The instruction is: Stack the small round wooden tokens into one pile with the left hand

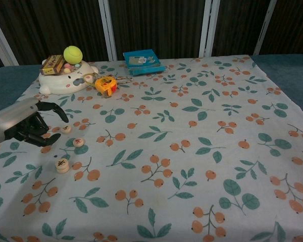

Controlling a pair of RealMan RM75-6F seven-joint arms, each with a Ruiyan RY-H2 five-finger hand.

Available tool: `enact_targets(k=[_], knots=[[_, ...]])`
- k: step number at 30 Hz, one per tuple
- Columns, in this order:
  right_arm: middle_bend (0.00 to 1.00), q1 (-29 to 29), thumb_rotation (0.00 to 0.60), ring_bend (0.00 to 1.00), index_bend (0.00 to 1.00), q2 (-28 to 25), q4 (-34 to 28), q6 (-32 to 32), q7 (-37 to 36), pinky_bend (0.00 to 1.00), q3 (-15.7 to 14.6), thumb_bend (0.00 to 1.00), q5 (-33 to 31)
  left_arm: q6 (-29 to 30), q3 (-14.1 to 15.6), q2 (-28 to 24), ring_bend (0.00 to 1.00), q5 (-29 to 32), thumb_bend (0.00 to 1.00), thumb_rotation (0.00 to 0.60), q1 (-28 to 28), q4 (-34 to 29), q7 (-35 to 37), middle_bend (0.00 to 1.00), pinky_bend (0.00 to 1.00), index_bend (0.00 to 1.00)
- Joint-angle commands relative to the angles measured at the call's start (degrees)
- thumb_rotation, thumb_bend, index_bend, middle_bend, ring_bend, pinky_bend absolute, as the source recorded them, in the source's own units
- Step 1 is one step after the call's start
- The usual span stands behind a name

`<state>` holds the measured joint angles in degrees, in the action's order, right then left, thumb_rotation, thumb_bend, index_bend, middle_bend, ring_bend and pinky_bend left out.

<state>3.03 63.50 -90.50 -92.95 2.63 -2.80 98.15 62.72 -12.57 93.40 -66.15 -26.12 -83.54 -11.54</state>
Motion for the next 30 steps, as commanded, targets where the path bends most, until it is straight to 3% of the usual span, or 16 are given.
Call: enact_targets(k=[1,8,30], knots=[[0.0,-0.07,0.6,0.0,0.0,-0.01,-0.06,0.15,0.04,0.03,0.05,0.2,-0.12,-2.04,-0.8,3.48,1.0,2.76,0.4,0.6,-2.43,3.64,-2.53,1.0,1.0,0.36],[0.0,-0.05,0.6,0.0,0.0,-0.25,-0.12,0.02,-0.48,0.03,0.16,0.2,-0.33,-2.12,-0.87,7.57,1.0,4.58,0.39,0.6,-4.34,7.68,-5.05,1.0,1.0,0.36],[0.0,0.04,0.6,0.0,0.0,-0.47,0.06,-0.3,-1.25,0.03,0.17,0.2,-0.27,-2.0,0.55,9.43,1.0,6.0,0.39,0.6,-5.29,11.01,-6.85,1.0,1.0,0.41]])
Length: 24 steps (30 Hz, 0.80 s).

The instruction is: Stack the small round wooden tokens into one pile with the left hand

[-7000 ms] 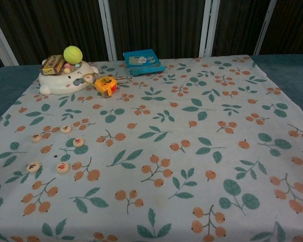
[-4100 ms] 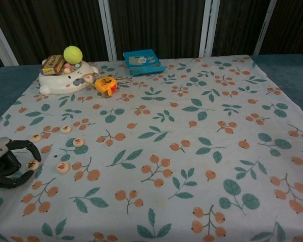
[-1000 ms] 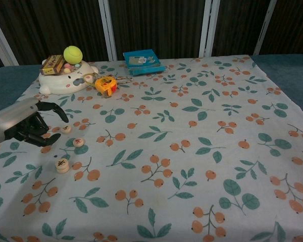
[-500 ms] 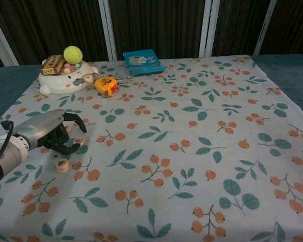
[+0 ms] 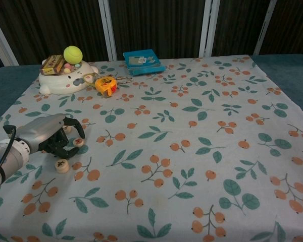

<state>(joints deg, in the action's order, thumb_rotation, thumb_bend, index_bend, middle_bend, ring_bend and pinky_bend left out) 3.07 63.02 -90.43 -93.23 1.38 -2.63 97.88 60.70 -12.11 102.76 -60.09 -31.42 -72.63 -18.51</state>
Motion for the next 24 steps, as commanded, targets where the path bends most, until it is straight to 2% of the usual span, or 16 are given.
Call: enact_targets(k=[1,24], knots=[[0.0,0.01,0.6,0.0,0.0,0.02,0.01,-0.03,0.01,0.03,0.0,0.21,0.01,0.04,0.12,0.13,1.0,-0.08,0.39,0.6,0.01,0.17,0.18,1.0,1.0,0.41],[0.0,0.07,0.6,0.0,0.0,-0.01,0.03,-0.08,-0.03,0.03,-0.02,0.21,0.05,1.02,0.51,1.06,1.0,-1.2,0.39,0.6,-0.01,1.86,0.82,1.0,1.0,0.47]])
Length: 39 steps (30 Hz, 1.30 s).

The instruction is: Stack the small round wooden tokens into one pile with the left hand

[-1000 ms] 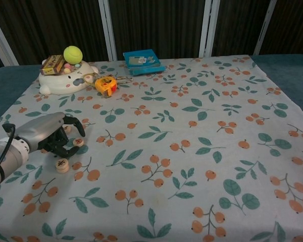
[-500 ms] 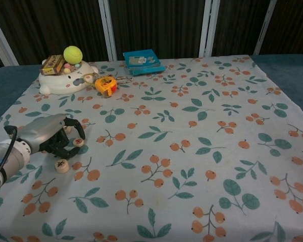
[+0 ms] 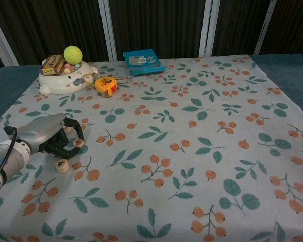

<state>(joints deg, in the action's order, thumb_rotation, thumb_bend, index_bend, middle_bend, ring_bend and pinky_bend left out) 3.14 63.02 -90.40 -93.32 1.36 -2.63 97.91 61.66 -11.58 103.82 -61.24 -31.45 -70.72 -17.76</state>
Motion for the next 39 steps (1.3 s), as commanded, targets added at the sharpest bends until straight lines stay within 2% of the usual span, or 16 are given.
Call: enact_targets(k=[1,9,15,18,22,27,39], knots=[[0.0,0.0,0.6,0.0,0.0,-0.01,0.02,-0.02,-0.03,0.03,-0.02,0.2,0.05,0.11,-0.03,-0.02,1.0,-0.11,0.39,0.6,0.04,-0.09,0.12,1.0,1.0,0.48],[0.0,0.01,0.6,0.0,0.0,-0.03,0.04,-0.05,-0.09,0.03,-0.04,0.2,0.1,1.59,-0.49,-1.66,1.0,-1.56,0.39,0.6,0.48,-2.69,1.55,1.0,1.0,0.49],[0.0,-0.06,0.6,0.0,0.0,0.09,0.0,0.19,0.36,0.03,-0.07,0.2,0.12,4.1,0.65,-8.76,1.0,-4.99,0.39,0.6,2.64,-13.07,3.3,1.0,1.0,0.49],[0.0,-0.11,0.6,0.0,0.0,0.26,-0.08,0.35,0.86,0.03,-0.14,0.21,0.27,5.36,2.69,-13.71,1.0,-7.11,0.39,0.6,4.5,-20.24,3.63,1.0,1.0,0.49],[0.0,-0.21,0.6,0.0,0.0,0.46,-0.26,0.63,1.41,0.03,-0.24,0.2,0.41,5.33,5.33,-17.16,1.0,-8.7,0.39,0.6,5.96,-25.28,4.09,1.0,1.0,0.49],[0.0,-0.32,0.6,0.0,0.0,0.48,-0.4,0.83,1.6,0.03,-0.43,0.21,0.73,5.01,7.69,-15.96,1.0,-9.45,0.4,0.6,6.26,-24.18,1.37,1.0,1.0,0.49],[0.0,-0.26,0.6,0.0,0.0,0.18,-0.24,0.47,0.65,0.03,-0.31,0.2,0.55,4.9,7.88,-13.46,1.0,-8.65,0.4,0.6,6.62,-20.42,0.62,1.0,1.0,0.49]])
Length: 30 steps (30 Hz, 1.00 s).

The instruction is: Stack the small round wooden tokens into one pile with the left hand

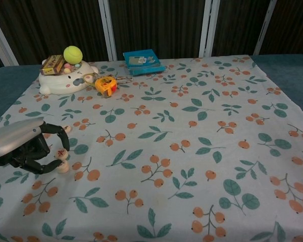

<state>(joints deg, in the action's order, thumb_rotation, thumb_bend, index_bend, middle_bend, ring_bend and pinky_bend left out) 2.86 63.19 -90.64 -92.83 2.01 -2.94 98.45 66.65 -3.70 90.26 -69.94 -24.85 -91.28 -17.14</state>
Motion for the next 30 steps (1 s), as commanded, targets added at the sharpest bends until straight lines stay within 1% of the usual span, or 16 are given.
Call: enact_targets(k=[1,24,30], knots=[[0.0,0.02,0.6,0.0,0.0,0.02,0.01,-0.04,0.02,0.03,-0.01,0.2,0.03,-0.17,0.02,0.17,1.0,0.06,0.4,0.6,0.01,0.25,-0.02,1.0,1.0,0.49],[0.0,0.07,0.6,0.0,0.0,0.06,-0.05,-0.04,0.19,0.03,0.01,0.2,-0.12,-1.46,-0.01,0.84,1.0,1.11,0.4,0.6,0.08,2.56,-0.37,1.0,1.0,0.46],[0.0,0.08,0.6,0.0,0.0,0.08,-0.1,-0.03,0.26,0.03,-0.01,0.2,-0.11,-1.69,0.01,0.77,1.0,1.2,0.4,0.6,0.11,2.81,-0.48,1.0,1.0,0.44]])
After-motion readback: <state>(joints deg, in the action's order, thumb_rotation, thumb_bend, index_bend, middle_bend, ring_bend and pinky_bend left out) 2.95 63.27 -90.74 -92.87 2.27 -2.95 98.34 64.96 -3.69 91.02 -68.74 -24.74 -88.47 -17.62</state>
